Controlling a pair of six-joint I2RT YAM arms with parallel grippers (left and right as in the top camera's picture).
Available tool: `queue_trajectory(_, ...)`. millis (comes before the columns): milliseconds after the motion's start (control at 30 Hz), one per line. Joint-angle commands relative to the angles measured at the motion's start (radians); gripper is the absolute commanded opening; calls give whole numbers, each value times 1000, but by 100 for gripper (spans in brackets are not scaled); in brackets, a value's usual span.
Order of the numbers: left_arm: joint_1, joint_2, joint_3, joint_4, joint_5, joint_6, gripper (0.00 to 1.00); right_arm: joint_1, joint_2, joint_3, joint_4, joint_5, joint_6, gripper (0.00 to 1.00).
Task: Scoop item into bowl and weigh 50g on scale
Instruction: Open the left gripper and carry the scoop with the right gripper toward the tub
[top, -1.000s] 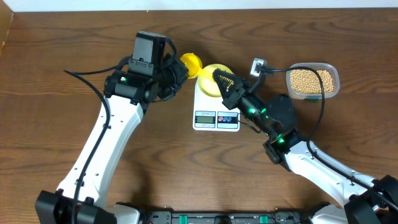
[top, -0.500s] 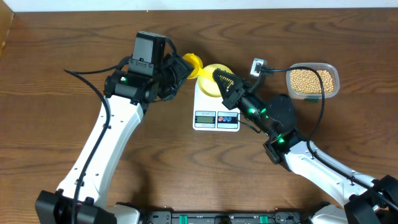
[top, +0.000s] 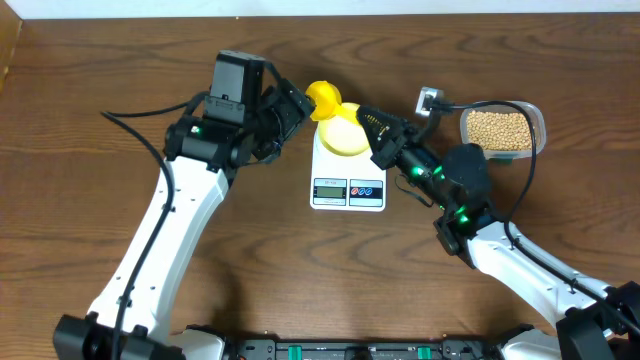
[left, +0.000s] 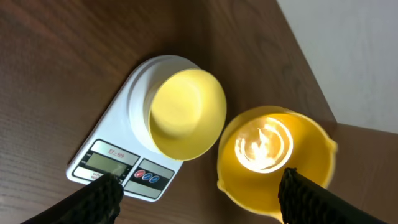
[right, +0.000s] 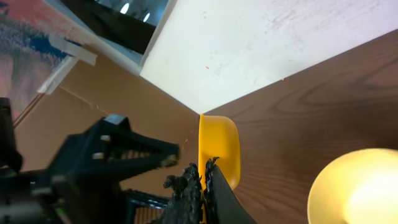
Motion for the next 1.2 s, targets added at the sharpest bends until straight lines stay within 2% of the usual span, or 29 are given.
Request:
queue_trajectory(0,3,-44,-4,0,-10,62,82,-32,1,21,3,-83,-35,1)
queue_trajectory(333,2,-47,-4,-8,-12,183,83,-81,-31,21,-47,-146,-90,1)
queue_trajectory(667,2,-47,-4,-103,-137,200,83,-121,-173,21,-274,-103,-177,1)
queue_trajectory(833,2,-47,-4,-106,-142,209,83,-120,-259,21,-388,-43,-212,1)
queue_trajectory(1167,2,-46,-4,-135,-142,394,83,-120,-365,21,-562,81,-283,1)
